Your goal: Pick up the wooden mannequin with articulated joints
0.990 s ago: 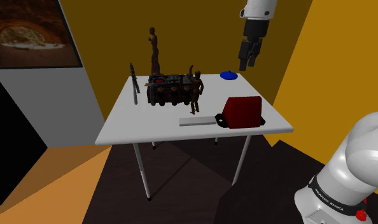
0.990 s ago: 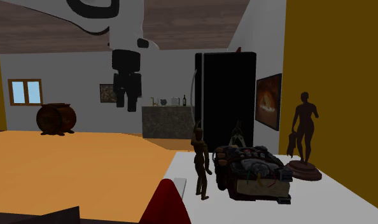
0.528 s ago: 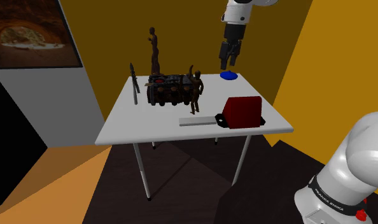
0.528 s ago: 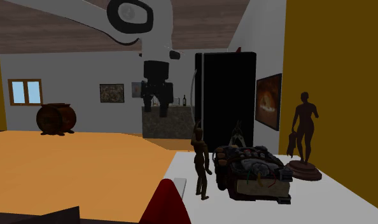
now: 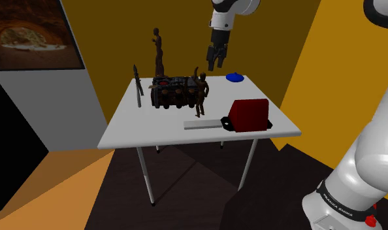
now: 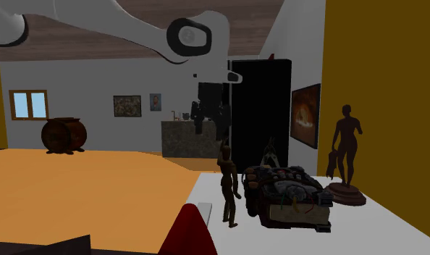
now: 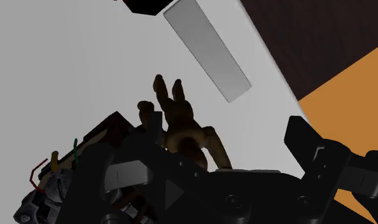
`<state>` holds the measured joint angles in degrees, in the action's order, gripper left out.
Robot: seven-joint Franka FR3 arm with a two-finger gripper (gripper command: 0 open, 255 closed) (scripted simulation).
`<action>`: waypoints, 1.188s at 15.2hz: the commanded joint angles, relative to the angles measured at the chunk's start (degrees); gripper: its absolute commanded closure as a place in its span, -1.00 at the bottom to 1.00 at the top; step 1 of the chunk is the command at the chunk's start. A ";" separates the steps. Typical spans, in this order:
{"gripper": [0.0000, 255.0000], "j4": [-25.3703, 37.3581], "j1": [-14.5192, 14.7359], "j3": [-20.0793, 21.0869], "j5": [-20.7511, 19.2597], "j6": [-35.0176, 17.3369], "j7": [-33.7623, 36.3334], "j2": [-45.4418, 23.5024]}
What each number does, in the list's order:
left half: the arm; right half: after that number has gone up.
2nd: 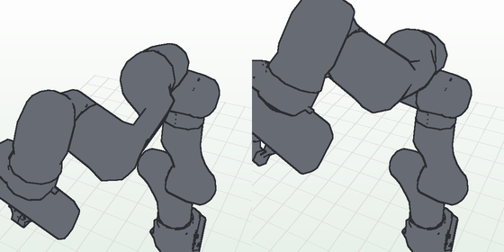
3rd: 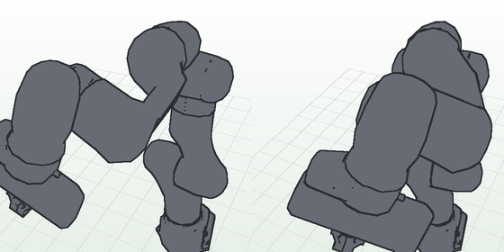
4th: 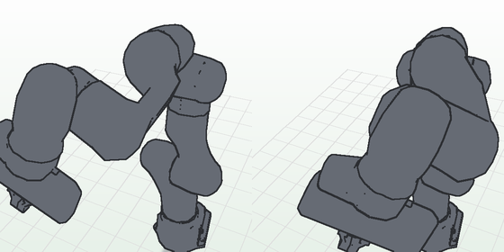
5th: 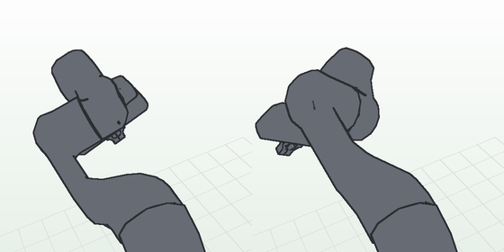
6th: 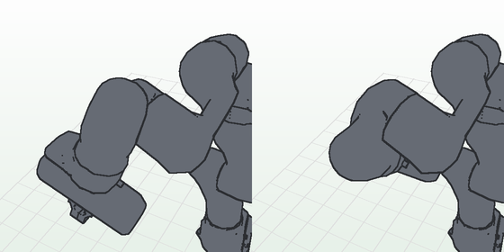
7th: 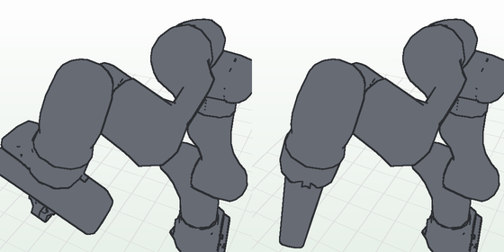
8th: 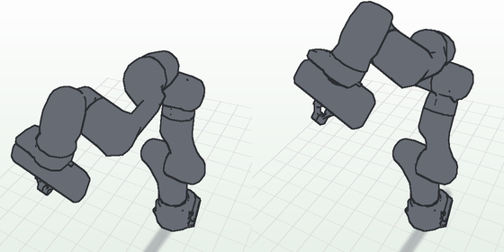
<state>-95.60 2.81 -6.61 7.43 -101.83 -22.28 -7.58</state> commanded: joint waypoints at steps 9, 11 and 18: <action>-1.00 11.15 -0.49 0.62 2.22 -1.87 -1.97 -12.73; -1.00 9.81 -0.45 0.64 2.30 -3.34 -2.16 -12.86; 1.00 9.43 -0.47 0.64 2.32 -3.76 -2.26 -12.91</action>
<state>-86.13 2.33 -5.99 9.73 -105.60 -24.54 -20.46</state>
